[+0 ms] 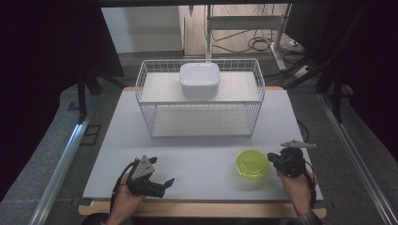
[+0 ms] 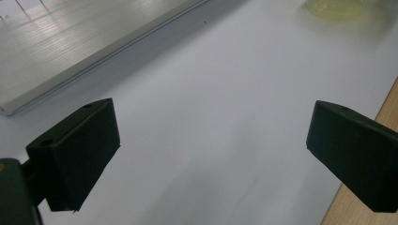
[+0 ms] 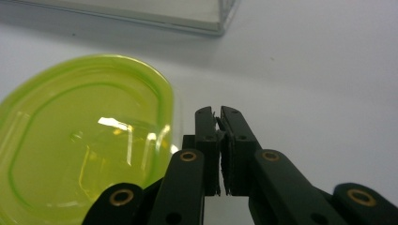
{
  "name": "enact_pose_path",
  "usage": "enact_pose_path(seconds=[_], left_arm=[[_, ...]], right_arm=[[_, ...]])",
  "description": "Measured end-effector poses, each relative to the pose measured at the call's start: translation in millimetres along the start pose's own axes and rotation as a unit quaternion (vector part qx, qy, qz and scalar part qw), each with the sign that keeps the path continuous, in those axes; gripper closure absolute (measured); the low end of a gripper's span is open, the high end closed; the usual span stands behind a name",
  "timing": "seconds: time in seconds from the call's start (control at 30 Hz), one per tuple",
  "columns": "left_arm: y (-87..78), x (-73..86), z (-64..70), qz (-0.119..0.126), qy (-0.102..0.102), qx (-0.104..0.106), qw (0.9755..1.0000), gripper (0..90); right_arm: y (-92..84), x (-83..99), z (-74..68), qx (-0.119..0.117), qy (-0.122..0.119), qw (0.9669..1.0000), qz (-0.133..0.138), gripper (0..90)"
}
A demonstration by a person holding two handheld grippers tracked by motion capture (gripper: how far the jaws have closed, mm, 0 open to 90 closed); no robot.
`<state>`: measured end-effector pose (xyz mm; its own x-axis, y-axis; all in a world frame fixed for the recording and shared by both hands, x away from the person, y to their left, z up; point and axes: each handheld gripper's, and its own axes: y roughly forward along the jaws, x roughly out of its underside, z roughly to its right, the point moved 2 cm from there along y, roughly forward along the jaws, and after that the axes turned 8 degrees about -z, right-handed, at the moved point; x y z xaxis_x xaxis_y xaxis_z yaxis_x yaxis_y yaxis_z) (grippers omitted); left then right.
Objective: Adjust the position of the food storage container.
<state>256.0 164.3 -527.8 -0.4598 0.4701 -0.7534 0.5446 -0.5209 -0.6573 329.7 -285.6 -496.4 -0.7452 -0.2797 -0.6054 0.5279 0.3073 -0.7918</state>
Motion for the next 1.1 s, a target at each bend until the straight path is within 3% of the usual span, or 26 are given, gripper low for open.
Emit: enact_pose_path(seconds=[0.1,0.5,0.73,1.1], left_arm=[[0.4,0.1,0.0,-0.001,0.0,0.0,1.0,2.8],[1.7,-0.4,2.9,-0.004,0.005,0.001,1.0,2.8],[2.6,-0.5,3.8,-0.006,0.005,0.003,1.0,2.7],[4.0,-0.6,4.9,-0.009,0.009,0.004,0.9999,2.8]], right_arm=[[-3.0,6.3,1.0,-0.003,0.012,0.9999,-0.005,87.8],[-1.0,26.9,-23.3,-0.024,-0.003,0.9989,-0.04,89.7],[5.5,27.0,-33.3,-0.057,-0.003,0.9973,-0.045,89.7],[21.0,17.4,-61.5,-0.104,-0.029,0.9928,-0.051,89.6]])
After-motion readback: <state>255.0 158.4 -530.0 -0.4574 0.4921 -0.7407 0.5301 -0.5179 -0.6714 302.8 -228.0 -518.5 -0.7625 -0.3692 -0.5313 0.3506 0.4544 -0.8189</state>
